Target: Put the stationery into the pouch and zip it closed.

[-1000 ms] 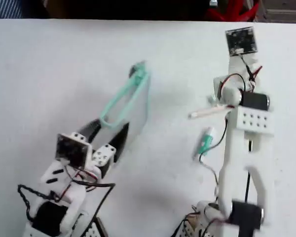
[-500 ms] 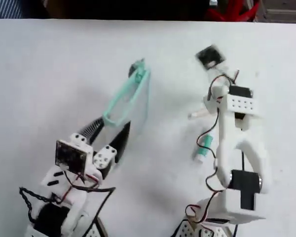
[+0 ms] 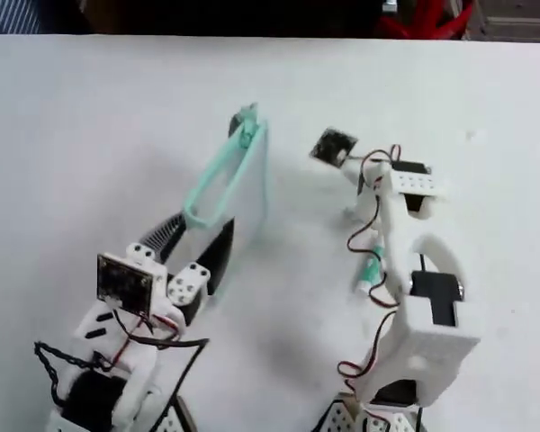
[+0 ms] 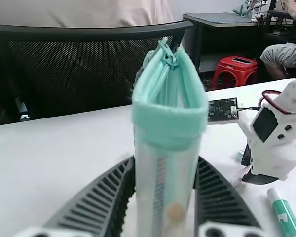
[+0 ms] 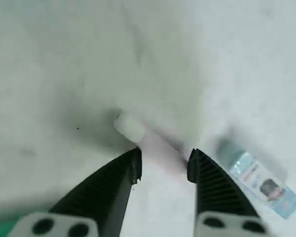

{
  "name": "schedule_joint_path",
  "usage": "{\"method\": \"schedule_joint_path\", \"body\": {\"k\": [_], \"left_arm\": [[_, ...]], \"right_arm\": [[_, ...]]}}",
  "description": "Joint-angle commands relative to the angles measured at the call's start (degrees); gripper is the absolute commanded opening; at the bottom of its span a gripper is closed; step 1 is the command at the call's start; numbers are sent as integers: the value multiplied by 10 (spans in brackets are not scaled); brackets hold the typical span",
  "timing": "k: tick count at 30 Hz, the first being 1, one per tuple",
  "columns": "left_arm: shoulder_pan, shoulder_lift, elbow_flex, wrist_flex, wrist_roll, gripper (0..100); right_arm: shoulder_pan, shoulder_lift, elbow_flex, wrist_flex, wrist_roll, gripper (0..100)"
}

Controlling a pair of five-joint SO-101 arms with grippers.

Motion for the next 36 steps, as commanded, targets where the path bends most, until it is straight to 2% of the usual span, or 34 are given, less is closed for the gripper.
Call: {"method": "schedule_joint_path", "body": {"k": [1, 5, 8, 11, 16, 20, 26, 30, 36], "left_arm": [[-5, 10, -1, -12, 5, 184], [-5, 10, -1, -12, 5, 184], [-5, 10, -1, -12, 4, 184], [-5, 10, -1, -12, 4, 186], [0, 10, 0, -11, 3, 190], [0, 10, -1, -7, 11, 242], [-1, 10, -1, -7, 30, 242], [0, 10, -1, -7, 30, 242], [0, 10, 0, -7, 31, 241]], "right_arm": [[-12, 18, -21, -39, 25, 145], [-9, 23, -18, -74, 28, 122], [-12, 20, -18, -73, 34, 7], [-8, 13, -25, -45, 63, 18], [-7, -65, -42, 21, 60, 18], [-10, -198, -58, 76, -27, 18], [-18, -433, -164, 168, -191, 18], [-72, -526, -292, 242, -304, 18], [-214, -542, -463, 318, -437, 18]]}}
